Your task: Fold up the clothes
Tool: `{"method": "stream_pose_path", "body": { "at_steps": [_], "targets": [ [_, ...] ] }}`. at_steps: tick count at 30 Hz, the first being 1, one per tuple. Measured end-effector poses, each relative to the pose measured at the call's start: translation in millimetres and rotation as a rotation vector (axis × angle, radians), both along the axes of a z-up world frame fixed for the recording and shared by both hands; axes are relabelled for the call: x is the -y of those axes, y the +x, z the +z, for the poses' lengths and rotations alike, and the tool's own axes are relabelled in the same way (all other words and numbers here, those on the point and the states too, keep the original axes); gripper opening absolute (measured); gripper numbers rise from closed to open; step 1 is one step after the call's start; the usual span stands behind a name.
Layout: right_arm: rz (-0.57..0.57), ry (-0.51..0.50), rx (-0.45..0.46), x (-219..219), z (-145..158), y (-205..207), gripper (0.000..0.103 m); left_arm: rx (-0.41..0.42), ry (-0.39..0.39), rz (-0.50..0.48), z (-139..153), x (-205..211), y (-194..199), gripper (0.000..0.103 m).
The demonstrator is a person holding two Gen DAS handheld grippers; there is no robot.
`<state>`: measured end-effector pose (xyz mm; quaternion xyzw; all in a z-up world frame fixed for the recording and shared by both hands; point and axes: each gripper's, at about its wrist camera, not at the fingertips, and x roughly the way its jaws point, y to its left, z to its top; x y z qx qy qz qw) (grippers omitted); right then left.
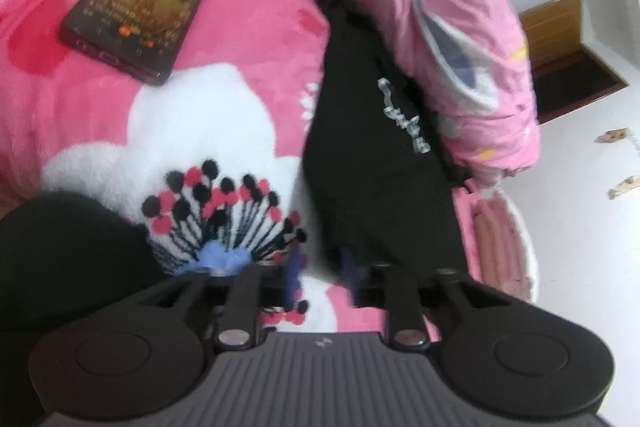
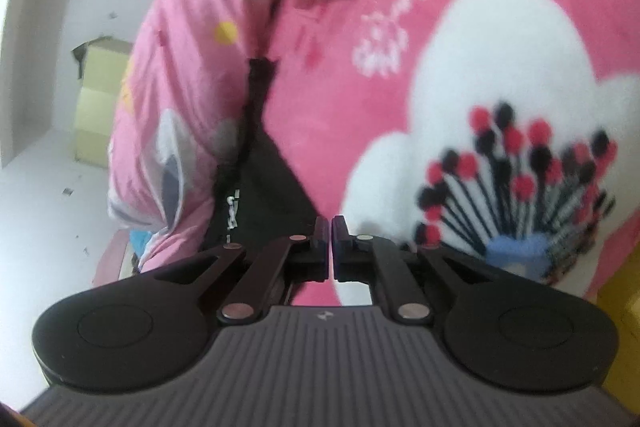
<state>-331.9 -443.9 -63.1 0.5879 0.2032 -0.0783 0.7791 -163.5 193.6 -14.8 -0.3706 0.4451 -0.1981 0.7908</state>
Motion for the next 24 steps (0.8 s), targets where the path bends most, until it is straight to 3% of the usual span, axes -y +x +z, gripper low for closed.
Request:
{"method": "stream_pose_path", "body": {
  "at_steps": [2,4,6,9,11,14,16,17,20,24],
  "targets": [
    [0.008,-0.018,0.007,2,3,-1,0.01,0.035,-0.025,0.003,3,-2,-3,0.051],
    [0.034,-0.036,0.006,2,6,7,0.028,0.061,-0.042,0.007,5,-2,-5,0.055],
    [0.053,-0.054,0.004,1,9,12,0.034,0.054,-0.019,0.01,5,2,-2,0.055],
    [0.083,-0.081,0.001,-2,12,20,0.034,0.047,0.077,0.014,1,12,4,0.048],
    [0.102,-0.1,-0.001,-3,14,25,0.034,0.039,0.128,0.009,-2,20,7,0.033],
    [0.132,-0.127,-0.004,-5,18,32,0.032,0.035,0.165,-0.002,-6,29,9,0.018],
    [0.152,-0.145,-0.006,-7,20,37,0.022,0.041,0.176,-0.005,-8,34,8,0.012],
    [0.161,-0.154,-0.007,-7,21,40,0.003,0.043,0.183,-0.006,-8,36,7,0.005],
    [0.191,-0.182,-0.009,-9,25,47,0.003,0.037,0.207,-0.012,-3,38,6,0.003],
    [0.209,-0.202,-0.026,-11,27,49,0.002,0.053,0.114,-0.008,28,19,-2,0.003]
  ]
}}
